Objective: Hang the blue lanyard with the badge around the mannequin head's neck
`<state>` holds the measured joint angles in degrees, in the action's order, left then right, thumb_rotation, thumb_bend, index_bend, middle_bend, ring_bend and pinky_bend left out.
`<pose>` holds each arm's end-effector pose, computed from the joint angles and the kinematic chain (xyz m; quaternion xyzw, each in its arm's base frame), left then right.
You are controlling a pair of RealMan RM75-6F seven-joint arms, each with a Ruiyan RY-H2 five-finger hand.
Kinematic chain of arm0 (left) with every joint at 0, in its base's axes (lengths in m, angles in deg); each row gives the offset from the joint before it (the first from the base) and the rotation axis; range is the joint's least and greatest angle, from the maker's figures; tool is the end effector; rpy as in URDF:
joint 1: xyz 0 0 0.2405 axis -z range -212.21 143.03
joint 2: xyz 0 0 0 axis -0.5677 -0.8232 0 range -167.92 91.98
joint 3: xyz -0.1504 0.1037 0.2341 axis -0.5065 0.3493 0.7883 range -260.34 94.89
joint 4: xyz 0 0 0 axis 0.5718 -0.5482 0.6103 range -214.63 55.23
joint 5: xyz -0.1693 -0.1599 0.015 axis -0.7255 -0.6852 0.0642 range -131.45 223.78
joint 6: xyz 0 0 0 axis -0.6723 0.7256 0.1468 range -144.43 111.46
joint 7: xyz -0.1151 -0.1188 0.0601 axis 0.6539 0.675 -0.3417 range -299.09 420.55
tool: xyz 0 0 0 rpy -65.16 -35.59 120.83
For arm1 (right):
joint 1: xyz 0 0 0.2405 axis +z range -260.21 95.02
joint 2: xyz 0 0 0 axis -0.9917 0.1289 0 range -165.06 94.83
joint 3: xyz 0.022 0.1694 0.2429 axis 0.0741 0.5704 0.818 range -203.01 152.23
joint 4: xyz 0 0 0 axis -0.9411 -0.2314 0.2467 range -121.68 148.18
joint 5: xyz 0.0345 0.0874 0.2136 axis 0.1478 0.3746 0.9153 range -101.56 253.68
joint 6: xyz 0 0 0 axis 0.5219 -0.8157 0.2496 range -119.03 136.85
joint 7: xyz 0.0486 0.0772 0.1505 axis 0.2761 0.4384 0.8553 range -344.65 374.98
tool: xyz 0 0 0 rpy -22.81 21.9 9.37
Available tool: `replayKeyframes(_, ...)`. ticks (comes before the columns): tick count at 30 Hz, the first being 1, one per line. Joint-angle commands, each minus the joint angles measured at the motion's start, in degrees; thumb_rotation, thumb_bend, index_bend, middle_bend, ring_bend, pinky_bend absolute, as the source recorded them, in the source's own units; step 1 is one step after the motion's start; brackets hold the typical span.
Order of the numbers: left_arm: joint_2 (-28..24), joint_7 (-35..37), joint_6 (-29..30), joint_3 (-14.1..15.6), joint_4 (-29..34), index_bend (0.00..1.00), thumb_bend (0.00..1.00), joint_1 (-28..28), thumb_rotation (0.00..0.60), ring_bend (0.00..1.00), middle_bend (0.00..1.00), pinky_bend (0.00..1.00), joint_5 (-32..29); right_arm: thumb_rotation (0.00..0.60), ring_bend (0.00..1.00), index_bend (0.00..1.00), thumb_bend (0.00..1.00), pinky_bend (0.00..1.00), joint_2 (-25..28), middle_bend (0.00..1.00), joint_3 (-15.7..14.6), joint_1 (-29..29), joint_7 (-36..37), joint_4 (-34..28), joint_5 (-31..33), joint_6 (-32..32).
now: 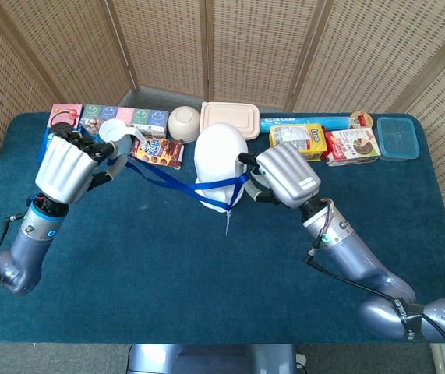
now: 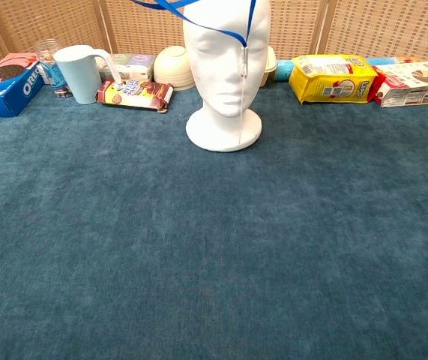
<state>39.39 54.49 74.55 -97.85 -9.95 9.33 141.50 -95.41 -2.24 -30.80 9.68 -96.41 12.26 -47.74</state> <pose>-0.1230 0.4335 0.1554 -0.6248 0.0174 -0.6055 0.4927 -0.0125 -0.4234 0.1423 0.7002 -0.3127 0.5495 0.3317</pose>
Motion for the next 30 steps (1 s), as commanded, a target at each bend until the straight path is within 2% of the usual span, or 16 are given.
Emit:
replayKeyframes(1,0.35,0.02,-0.33,-0.29,-0.97,0.67,0.36,0.25,0.519,1.00,1.00,1.00,-0.35,0.600,1.00,0.76,0.58,1.00,-0.19,1.00,0.05,0.31,-0.19,0.17,0.15,0.21)
replayKeyframes(25,5.16,-0.26,-4.26,-2.19,-10.21,0.67,0.36,4.53,0.522,1.00,1.00,1.00,-3.18,0.600,1.00,0.77,0.59,1.00,-4.38,1.00,0.73,3.41,-0.38,7.28,3.34,1.37)
replayKeyframes(30,6.61,0.06,-4.43,-2.92,-13.25,0.67,0.36,6.17,0.519,1.00,1.00,1.00,-3.51,0.600,1.00,0.77,0.59,1.00,-5.85,1.00,1.61,4.22,0.57,9.21,3.51,0.96)
